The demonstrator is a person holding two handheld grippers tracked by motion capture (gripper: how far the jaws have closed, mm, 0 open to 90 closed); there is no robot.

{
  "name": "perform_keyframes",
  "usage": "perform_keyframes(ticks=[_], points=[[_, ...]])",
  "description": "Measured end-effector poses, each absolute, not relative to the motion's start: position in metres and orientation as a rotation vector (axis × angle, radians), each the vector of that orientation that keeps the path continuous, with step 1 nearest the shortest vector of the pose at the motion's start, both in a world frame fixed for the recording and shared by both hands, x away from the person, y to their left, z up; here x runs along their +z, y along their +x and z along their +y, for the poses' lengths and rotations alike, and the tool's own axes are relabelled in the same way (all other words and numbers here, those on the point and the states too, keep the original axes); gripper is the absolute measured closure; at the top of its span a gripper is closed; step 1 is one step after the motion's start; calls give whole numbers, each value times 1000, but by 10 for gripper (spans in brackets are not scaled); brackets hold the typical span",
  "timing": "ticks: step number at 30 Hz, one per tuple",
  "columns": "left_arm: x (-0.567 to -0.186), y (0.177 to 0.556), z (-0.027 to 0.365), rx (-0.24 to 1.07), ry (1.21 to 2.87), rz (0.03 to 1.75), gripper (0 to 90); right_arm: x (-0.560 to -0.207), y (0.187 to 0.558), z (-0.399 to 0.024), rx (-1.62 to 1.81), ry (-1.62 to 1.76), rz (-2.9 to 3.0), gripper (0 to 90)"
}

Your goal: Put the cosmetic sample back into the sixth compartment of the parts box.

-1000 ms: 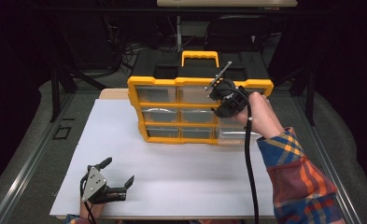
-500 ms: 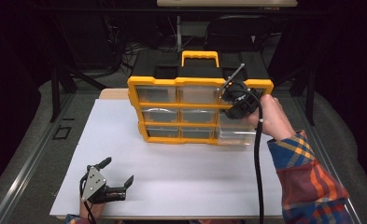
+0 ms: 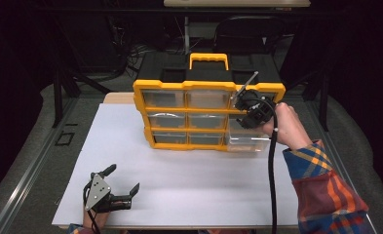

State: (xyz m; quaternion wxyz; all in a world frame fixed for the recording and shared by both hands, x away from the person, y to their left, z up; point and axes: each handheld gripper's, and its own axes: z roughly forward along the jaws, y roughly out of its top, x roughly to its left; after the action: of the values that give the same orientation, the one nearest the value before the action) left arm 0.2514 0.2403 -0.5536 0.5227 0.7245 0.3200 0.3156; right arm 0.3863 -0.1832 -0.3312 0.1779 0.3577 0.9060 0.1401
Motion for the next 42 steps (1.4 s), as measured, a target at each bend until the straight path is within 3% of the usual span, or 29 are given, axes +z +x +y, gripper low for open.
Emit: perform_keyframes(ticks=[42], points=[[-553,252,241,758,1736,768,1,-366,391,-185,309,1014,2608,802]])
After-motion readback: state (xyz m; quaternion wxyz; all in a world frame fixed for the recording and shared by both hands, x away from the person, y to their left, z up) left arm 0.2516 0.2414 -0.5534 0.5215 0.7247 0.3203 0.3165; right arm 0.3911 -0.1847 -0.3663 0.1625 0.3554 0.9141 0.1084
